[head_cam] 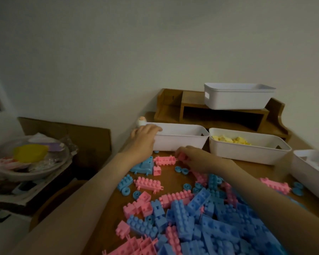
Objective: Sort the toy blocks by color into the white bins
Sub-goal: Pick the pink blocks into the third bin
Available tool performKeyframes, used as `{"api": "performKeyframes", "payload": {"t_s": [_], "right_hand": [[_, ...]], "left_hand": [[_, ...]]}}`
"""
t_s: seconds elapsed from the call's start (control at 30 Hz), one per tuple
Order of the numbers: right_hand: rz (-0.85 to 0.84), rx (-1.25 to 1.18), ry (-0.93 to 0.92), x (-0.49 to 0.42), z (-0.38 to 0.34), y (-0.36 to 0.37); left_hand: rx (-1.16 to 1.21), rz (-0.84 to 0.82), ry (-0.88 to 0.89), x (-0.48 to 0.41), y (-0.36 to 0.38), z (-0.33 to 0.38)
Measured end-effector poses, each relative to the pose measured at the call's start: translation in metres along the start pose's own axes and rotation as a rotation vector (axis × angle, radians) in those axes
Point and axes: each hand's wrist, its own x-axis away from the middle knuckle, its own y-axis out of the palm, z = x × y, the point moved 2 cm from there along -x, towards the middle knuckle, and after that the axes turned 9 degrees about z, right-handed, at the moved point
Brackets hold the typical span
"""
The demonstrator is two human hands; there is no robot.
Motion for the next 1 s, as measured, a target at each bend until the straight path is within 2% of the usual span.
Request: {"api": "performKeyframes", "payload": {"t_s": [0.07,0.13,0.17,0.27,0.3,0.47,0.67,0.73,0.83,0.9,0.93,1.0], "right_hand": [[-0.016,-0.032,-0.024,0.004,-0.004,0.0],[-0.007,-0.047,-0.041,0.007,-0.007,0.001],[-0.003,-0.05,-0.047,0.007,-0.008,0.002],[0.007,-0.065,-0.039,0.006,-0.012,0.003],[0.008,-0.069,-0.03,0.006,-0.013,0.003],[-0.008,-0.04,-0.025,-0.001,-0.021,0.005],[-0.014,-0.126,-0.006,-0.008,-0.026,0.007],[0.111,-0.105,-0.071,-0.009,-0.027,0.004],[0.438,-0.105,-0.148,-0.008,-0.029,-0.005],[0.603,0.006,-0.138,-0.008,-0.028,-0.01],[0.627,0.087,-0.103,-0.009,-0.026,-0.012],[0.547,0.246,0.004,-0.012,-0.021,-0.016]], "left_hand": [[-0.038,0.148,-0.078,0.006,-0.004,0.003],[-0.069,0.288,-0.232,0.012,-0.009,-0.001],[-0.058,0.264,-0.317,0.014,-0.009,-0.006],[-0.013,-0.11,-0.458,0.017,-0.002,-0.017],[0.006,-0.184,-0.47,0.018,0.0,-0.018],[0.112,-0.22,-0.377,0.014,0.0,-0.015],[0.158,-0.38,-0.27,0.012,0.003,-0.001],[0.178,-0.397,-0.24,0.012,0.005,0.0],[0.2,-0.404,-0.213,0.014,0.003,0.002],[0.204,-0.386,-0.194,0.015,0.001,0.003],[0.204,-0.384,-0.179,0.017,0.001,0.004],[0.207,-0.392,-0.166,0.021,-0.001,0.005]]}}
